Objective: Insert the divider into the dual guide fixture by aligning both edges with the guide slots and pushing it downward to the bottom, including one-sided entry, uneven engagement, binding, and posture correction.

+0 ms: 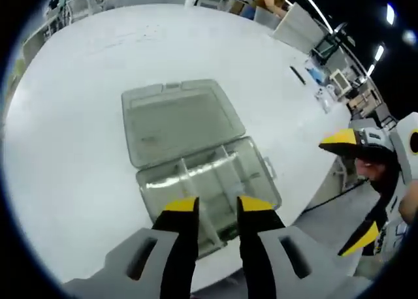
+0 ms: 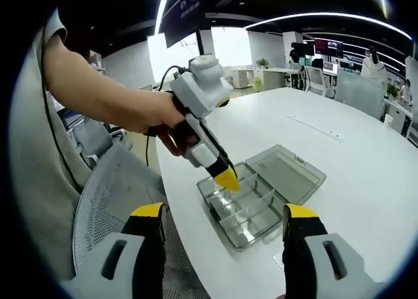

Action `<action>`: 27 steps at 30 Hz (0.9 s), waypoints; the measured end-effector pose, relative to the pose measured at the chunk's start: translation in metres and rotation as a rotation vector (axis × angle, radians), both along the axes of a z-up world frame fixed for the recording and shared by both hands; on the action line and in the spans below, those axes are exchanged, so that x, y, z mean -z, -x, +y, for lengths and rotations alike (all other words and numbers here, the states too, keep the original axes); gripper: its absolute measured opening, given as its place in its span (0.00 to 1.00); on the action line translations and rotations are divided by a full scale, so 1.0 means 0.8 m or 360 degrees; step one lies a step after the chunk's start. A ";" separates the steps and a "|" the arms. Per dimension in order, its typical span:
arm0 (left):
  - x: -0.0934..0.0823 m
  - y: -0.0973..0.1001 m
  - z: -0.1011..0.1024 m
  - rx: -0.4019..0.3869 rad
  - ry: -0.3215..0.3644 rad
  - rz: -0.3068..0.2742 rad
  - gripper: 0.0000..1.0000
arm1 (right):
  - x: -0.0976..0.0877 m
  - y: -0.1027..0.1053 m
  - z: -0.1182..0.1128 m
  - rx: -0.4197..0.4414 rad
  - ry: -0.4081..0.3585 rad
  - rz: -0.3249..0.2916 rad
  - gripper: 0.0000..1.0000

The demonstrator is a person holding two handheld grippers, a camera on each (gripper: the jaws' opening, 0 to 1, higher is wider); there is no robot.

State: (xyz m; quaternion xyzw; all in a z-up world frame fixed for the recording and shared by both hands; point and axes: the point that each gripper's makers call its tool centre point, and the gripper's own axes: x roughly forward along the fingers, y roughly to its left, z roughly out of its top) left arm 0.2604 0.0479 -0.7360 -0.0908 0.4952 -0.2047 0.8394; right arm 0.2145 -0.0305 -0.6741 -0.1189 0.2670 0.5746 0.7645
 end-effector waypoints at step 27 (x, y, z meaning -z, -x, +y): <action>-0.067 0.033 -0.015 0.0115 0.0343 -0.0512 0.37 | 0.009 -0.014 -0.050 0.0039 0.0134 -0.0024 0.70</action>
